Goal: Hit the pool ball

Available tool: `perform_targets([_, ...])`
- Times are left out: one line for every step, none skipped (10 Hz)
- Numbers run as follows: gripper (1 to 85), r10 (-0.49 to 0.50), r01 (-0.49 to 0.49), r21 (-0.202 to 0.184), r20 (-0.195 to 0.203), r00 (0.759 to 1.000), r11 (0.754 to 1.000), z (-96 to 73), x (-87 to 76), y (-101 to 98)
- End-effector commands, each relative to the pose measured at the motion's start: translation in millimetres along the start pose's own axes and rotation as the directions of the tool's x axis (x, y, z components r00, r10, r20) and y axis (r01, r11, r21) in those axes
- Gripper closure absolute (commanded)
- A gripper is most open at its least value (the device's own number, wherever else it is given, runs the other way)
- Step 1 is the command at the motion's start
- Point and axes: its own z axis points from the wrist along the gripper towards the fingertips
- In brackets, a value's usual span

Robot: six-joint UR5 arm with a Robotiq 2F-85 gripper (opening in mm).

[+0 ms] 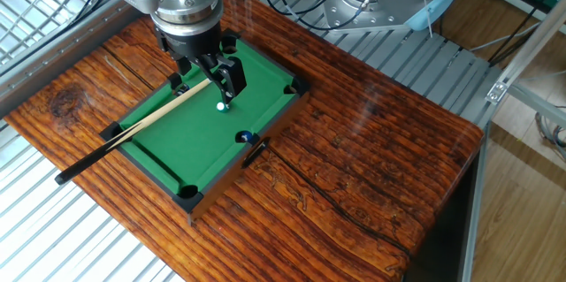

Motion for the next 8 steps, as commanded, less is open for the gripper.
perform_targets([84.7, 0.278, -0.277, -0.032, 0.046, 0.959, 0.960, 0.0, -13.8, 6.9])
perform_targets([84.7, 0.291, -0.289, -0.048, 0.043, 0.956, 0.956, 0.8, -14.3, 11.3])
perform_targets([84.7, 0.285, -0.283, -0.045, 0.046, 0.957, 0.958, 1.2, -14.7, 10.8])
perform_targets([84.7, 0.273, -0.271, -0.037, 0.048, 0.961, 0.962, 1.2, -14.6, 8.9])
perform_targets([84.7, 0.264, -0.262, -0.036, 0.053, 0.963, 0.964, 1.3, -15.8, 8.7])
perform_targets([84.7, 0.262, -0.261, -0.031, 0.059, 0.963, 0.965, 1.9, -16.8, 8.0])
perform_targets([84.7, 0.262, -0.261, -0.023, 0.063, 0.963, 0.965, 2.0, -17.2, 5.7])
perform_targets([84.7, 0.264, -0.264, -0.015, 0.065, 0.962, 0.964, 1.7, -17.1, 3.6])
